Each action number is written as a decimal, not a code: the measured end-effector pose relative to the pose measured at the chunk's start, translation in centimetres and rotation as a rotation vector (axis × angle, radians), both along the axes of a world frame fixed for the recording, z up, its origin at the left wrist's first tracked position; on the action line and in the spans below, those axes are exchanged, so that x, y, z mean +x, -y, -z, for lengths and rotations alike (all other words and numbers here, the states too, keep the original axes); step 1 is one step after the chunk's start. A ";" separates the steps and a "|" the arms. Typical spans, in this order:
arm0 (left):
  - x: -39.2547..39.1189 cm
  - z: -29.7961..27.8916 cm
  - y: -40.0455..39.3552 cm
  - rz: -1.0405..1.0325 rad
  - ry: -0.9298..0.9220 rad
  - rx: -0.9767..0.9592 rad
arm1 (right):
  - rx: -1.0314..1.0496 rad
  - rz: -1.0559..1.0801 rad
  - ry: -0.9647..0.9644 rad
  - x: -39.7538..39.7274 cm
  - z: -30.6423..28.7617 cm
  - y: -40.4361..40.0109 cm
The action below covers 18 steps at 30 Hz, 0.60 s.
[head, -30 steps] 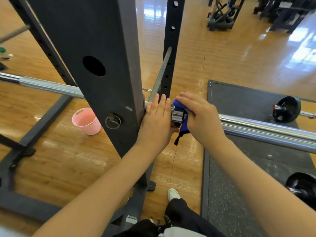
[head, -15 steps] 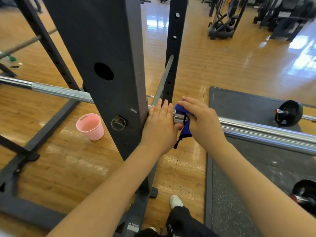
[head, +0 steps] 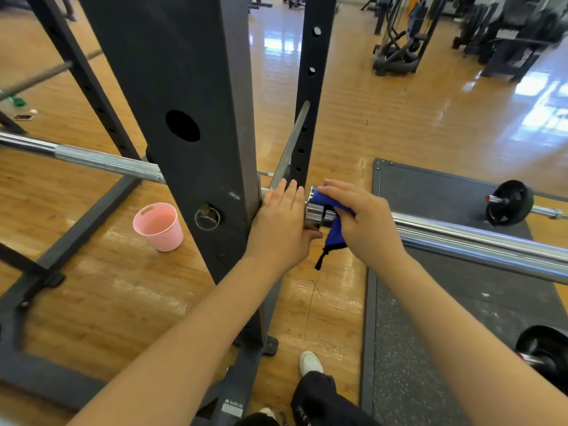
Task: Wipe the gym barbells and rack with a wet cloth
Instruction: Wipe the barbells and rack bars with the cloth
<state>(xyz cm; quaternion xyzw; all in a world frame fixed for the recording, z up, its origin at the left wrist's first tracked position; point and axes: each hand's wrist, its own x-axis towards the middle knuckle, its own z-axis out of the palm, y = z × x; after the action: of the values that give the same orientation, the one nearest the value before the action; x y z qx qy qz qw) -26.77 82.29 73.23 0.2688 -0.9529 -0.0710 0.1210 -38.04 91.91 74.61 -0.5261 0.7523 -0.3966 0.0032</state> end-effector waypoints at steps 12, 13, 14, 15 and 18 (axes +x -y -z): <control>-0.2 -0.3 0.2 0.004 -0.109 0.068 | 0.015 -0.082 -0.322 0.8 1.6 -1.4; -0.3 -0.4 0.2 0.001 -0.130 0.091 | 0.025 -0.052 -0.271 0.7 1.1 -0.5; -0.3 -0.5 0.2 -0.002 -0.144 0.108 | 0.036 -0.026 -0.226 0.6 0.5 0.3; -0.3 -0.6 0.2 -0.002 -0.148 0.117 | 0.042 -0.013 -0.197 0.5 0.2 0.9; -0.2 -0.5 0.5 0.016 -0.097 0.130 | 0.057 -0.045 -0.208 0.9 0.1 0.6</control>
<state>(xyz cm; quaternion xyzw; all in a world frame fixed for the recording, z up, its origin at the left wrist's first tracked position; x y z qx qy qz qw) -27.01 81.82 73.78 0.2645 -0.9415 -0.1467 0.1486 -37.15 91.35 74.54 -0.5809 0.7475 -0.3182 -0.0510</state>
